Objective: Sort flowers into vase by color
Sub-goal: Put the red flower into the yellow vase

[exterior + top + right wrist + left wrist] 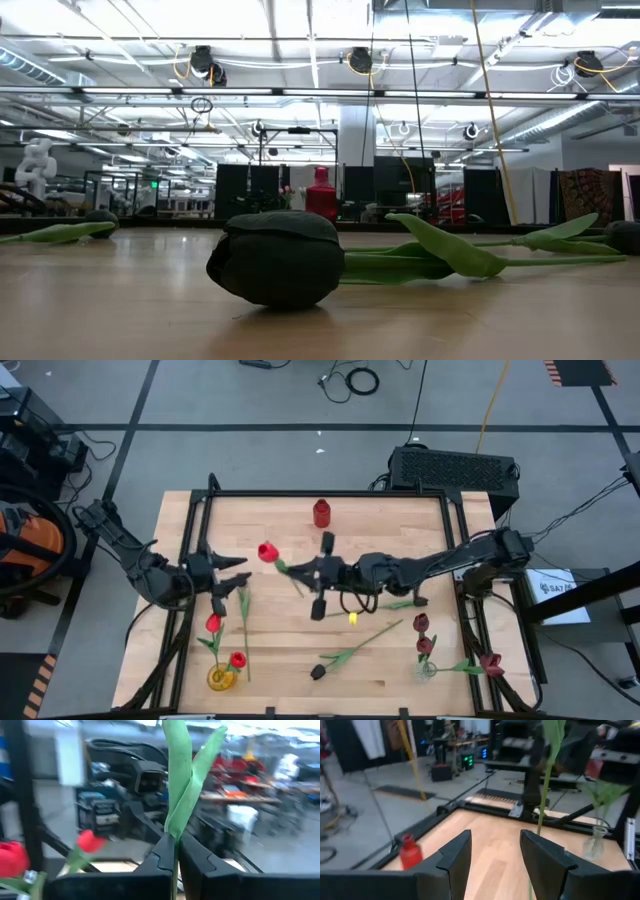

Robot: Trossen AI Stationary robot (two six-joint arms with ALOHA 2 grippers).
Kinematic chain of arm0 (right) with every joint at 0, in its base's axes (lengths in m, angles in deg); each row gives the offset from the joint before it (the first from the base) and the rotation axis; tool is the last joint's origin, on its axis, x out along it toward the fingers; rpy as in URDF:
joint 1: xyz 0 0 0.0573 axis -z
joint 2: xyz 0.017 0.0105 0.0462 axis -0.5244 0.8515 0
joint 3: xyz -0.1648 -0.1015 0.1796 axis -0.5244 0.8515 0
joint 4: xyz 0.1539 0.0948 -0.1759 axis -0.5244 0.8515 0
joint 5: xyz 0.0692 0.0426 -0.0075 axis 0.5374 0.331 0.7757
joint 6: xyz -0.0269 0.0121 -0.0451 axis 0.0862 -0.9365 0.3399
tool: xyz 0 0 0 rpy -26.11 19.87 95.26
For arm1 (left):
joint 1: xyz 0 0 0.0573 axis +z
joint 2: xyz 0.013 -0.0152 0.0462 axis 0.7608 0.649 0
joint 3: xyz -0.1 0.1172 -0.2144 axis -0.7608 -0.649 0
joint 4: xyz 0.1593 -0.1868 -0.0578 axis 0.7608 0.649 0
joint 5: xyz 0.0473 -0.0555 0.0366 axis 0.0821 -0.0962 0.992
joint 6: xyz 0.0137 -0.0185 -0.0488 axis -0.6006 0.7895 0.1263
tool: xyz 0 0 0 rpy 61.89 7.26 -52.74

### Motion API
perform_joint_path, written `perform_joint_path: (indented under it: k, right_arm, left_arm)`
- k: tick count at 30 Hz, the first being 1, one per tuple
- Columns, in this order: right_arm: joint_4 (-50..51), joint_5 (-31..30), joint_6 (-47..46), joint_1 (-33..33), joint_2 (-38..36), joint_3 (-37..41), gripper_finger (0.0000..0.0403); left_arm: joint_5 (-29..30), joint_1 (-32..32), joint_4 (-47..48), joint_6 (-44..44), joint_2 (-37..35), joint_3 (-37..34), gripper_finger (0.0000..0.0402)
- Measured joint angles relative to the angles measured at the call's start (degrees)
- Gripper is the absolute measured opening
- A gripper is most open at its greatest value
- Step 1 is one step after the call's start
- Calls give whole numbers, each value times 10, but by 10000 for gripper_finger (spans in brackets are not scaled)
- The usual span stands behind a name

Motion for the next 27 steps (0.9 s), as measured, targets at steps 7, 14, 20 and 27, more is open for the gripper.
perform_joint_path:
  k: [7,14,20,27]
  right_arm:
    - [-153,50,1,18,51,0,4]
    - [-237,97,-19,24,74,0,4]
    - [-243,109,-19,28,103,-34,4]
    - [-207,121,-10,27,146,-100,4]
  left_arm:
    - [-120,-1,-109,-107,17,0,176]
    - [-123,21,-158,-129,28,0,176]
    - [-157,50,-187,-139,51,8,176]
    - [-190,62,-191,-139,69,16,176]
